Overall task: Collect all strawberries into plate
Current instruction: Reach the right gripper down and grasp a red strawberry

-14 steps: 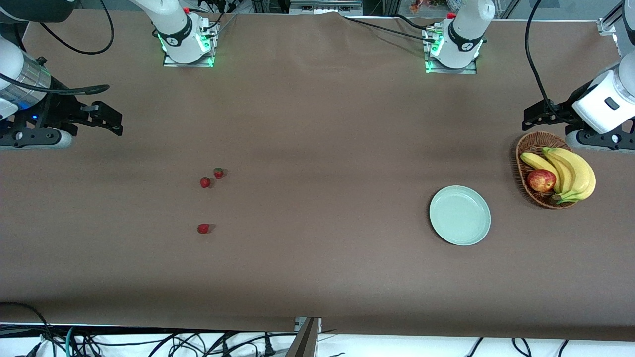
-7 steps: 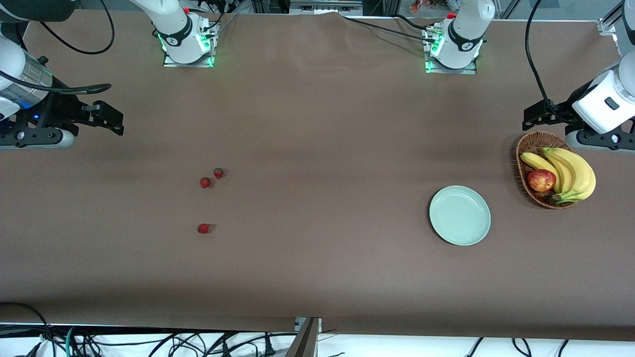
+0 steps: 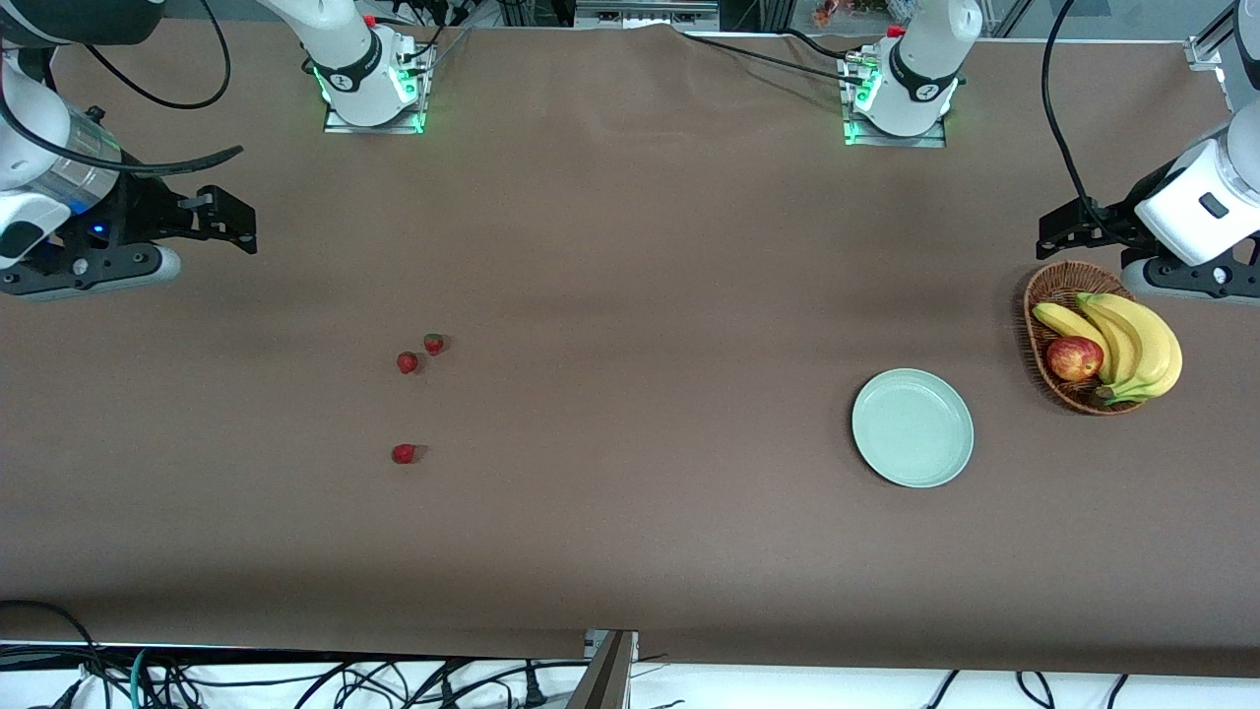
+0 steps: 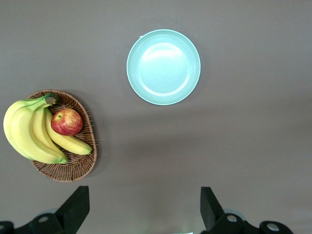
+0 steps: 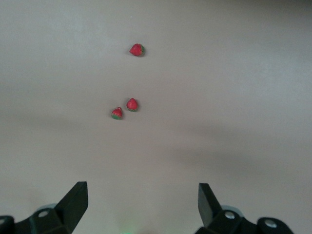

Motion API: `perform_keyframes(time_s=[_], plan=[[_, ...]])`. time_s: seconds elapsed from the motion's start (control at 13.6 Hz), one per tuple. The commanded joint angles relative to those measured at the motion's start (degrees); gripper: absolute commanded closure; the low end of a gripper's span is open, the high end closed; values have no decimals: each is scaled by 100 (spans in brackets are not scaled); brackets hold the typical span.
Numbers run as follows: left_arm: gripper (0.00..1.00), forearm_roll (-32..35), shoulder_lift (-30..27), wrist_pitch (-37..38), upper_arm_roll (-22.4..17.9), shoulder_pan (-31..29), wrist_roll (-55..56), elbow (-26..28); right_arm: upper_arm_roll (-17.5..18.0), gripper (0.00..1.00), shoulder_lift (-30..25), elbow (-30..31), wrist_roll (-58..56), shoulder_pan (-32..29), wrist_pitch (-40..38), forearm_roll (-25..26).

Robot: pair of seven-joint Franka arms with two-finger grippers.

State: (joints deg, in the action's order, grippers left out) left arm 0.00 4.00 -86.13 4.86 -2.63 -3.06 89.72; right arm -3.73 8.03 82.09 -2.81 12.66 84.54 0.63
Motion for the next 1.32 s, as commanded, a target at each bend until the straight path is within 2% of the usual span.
perform_keyframes(time_s=[0.0, 0.15, 0.29, 0.44, 0.88, 1.03, 1.25], plan=[[0, 44, -39, 88, 33, -36, -133, -25, 22, 0, -21, 114, -63, 78, 1, -10], [0, 44, -39, 88, 41, -36, -133, -25, 13, 0, -21, 281, -53, 88, 97, -63], [0, 44, -39, 88, 33, -36, -133, -25, -39, 0, -134, 701, -53, 70, 456, -81], [0, 44, -39, 88, 33, -36, -133, -25, -110, 0, -161, 747, -53, 61, 519, -264], [0, 44, -39, 88, 33, -36, -133, -25, -128, 0, -249, 896, -62, 70, 554, -265], [0, 44, -39, 88, 33, -36, -133, -25, -128, 0, -310, 1316, -62, 70, 974, -257], [0, 44, -39, 88, 41, -36, -133, -25, -84, 0, -276, 2308, -62, 79, 2009, -239]])
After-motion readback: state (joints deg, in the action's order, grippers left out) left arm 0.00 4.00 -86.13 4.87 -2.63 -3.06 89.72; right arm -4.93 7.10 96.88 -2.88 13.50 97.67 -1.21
